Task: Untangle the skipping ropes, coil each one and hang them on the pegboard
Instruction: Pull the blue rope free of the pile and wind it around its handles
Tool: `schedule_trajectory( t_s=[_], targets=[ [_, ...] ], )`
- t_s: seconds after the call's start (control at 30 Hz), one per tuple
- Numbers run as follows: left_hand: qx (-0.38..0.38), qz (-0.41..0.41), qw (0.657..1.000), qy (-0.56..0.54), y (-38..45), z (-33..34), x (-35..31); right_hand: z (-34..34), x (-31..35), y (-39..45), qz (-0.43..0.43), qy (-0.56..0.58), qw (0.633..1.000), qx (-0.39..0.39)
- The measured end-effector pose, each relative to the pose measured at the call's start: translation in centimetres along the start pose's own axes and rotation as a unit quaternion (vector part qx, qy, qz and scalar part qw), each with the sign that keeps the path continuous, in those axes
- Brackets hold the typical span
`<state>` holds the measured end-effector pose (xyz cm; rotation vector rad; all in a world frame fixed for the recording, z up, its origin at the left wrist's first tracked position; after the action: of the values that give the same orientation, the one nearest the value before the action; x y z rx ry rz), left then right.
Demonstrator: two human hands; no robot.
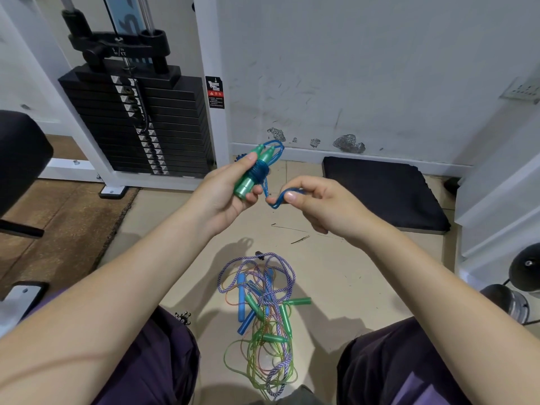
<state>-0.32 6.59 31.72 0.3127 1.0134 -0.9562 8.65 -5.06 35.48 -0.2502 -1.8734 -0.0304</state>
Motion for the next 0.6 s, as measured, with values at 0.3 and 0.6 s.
schedule_trajectory(
  t_s=[0.3, 0.6],
  targets=[
    [0.044, -0.026, 0.971, 0.232, -0.2, 1.0, 0.4, -0.7, 4.0, -1.0, -0.141, -0.012, 0.99, -0.025],
    [0.197, -0.11, 0.935, 0.273, -1.5, 4.1, 3.3, -3.8, 3.1, -1.3, -0.124, -0.079, 0.981, -0.123]
  ],
)
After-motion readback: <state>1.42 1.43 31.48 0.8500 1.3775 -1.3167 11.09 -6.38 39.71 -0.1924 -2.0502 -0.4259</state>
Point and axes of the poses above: each hand's wrist, its own y-axis towards the middle knuckle, its own z-axis out of the palm, x = y × z, the point moved 10 cm from there along y, towards the middle knuckle, and after that the axes turned 8 degrees about x, right-handed, at the moved point
